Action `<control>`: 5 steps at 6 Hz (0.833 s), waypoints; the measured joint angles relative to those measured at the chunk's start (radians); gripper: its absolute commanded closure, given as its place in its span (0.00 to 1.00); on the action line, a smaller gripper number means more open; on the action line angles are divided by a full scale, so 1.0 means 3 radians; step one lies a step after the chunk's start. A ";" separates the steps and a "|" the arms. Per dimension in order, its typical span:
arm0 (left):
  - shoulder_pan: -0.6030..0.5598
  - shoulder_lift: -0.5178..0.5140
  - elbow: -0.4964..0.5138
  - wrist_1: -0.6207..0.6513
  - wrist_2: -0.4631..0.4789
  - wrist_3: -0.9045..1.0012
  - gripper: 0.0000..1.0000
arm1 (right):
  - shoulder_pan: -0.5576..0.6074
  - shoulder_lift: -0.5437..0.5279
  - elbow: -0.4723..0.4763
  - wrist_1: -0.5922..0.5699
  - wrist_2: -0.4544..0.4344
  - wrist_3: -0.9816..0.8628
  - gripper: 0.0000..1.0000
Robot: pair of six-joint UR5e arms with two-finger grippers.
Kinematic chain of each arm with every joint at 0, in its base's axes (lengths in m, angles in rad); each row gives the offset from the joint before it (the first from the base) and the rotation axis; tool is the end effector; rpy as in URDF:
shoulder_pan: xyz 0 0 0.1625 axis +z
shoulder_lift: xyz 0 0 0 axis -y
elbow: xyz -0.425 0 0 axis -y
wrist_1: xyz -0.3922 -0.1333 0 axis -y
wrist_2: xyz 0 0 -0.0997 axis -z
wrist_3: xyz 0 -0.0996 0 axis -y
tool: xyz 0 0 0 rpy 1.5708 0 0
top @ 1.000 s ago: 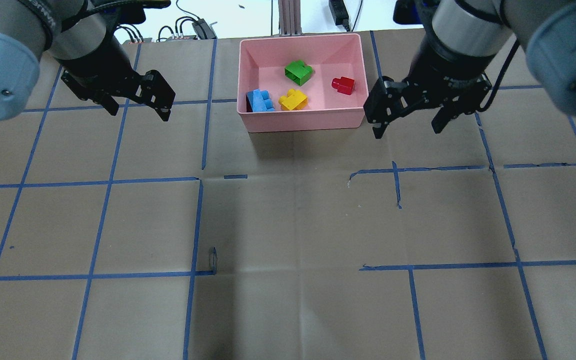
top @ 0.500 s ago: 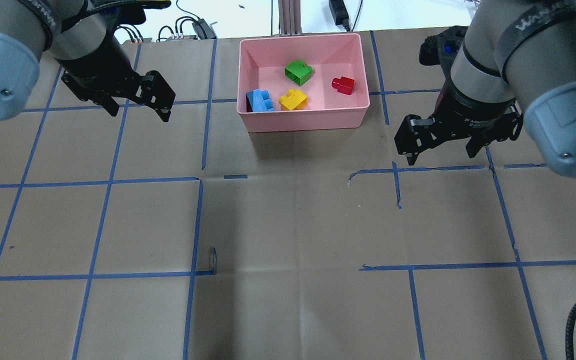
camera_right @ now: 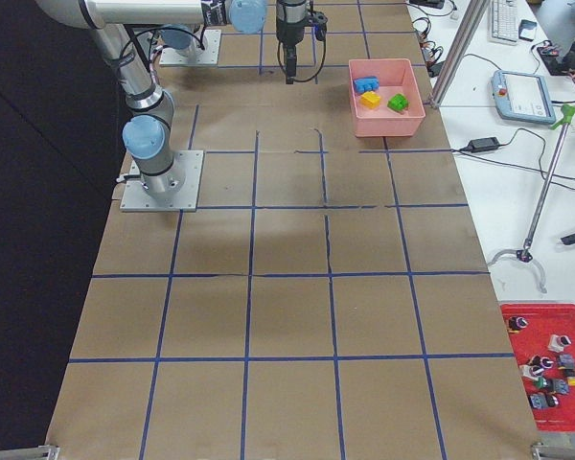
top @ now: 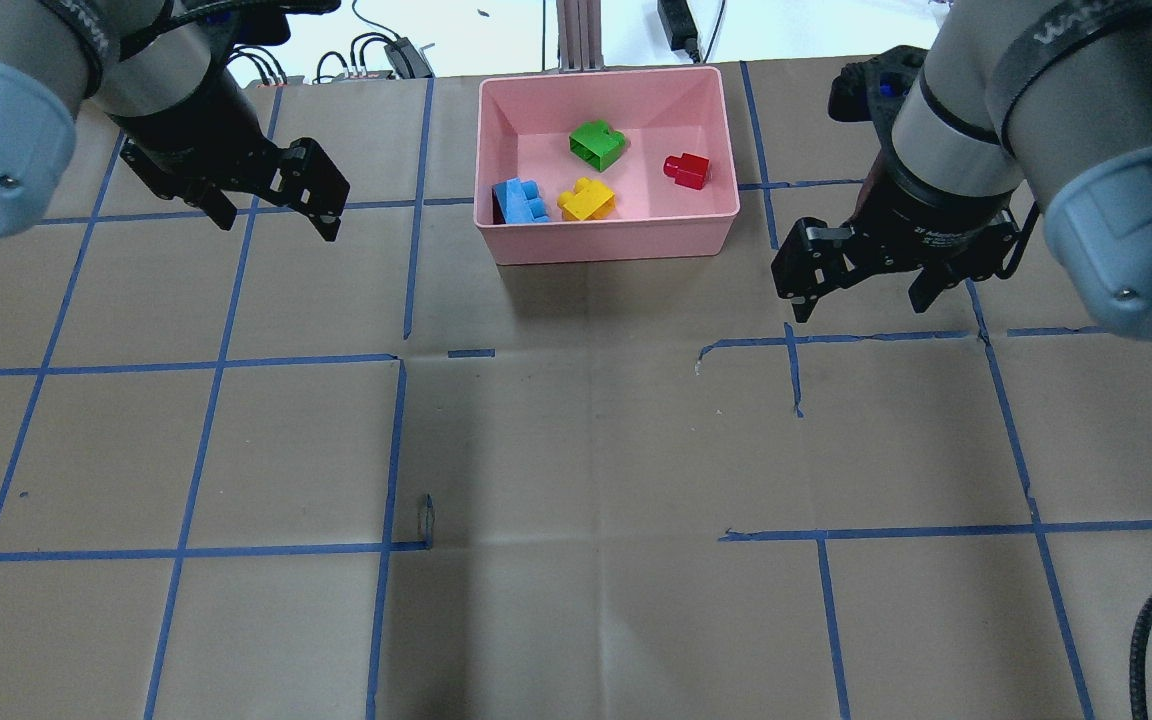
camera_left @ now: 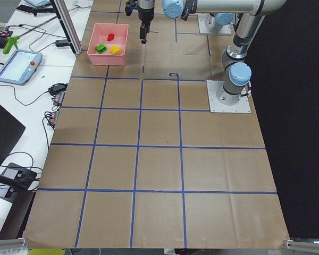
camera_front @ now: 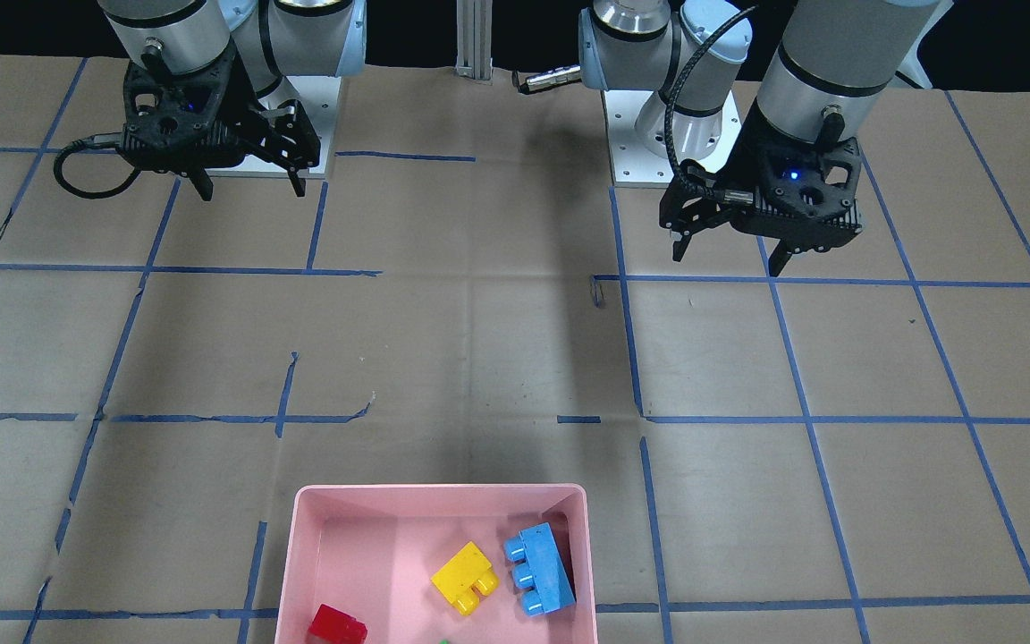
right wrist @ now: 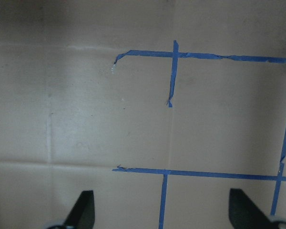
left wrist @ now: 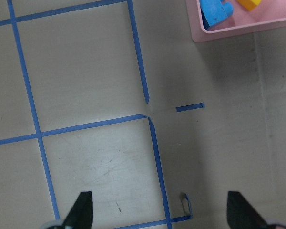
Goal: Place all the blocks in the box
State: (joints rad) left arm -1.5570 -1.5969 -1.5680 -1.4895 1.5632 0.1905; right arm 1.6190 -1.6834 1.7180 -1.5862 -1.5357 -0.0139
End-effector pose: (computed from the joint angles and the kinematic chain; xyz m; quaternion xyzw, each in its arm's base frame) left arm -0.1270 -0.5103 0.4846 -0.0883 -0.9957 0.0292 0.0008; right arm 0.1579 -0.4349 0.4698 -0.0309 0.9993 0.0099 0.0174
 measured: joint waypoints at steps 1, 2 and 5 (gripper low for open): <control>0.0000 0.0000 0.0000 0.0000 0.0000 -0.0001 0.00 | -0.0002 -0.0003 -0.0004 -0.0002 0.0023 -0.0008 0.00; 0.0000 0.0000 -0.0005 0.0000 0.0000 -0.0001 0.00 | -0.0002 -0.0016 -0.0013 -0.0001 0.0025 -0.0008 0.00; 0.0000 0.0000 -0.0009 0.0000 0.0000 0.0004 0.00 | 0.0002 -0.0047 -0.0025 0.0009 0.0035 -0.0018 0.00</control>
State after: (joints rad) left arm -1.5570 -1.5969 -1.5707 -1.4895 1.5631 0.1916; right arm 1.6196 -1.6974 1.7106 -1.5833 -1.5254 -0.0192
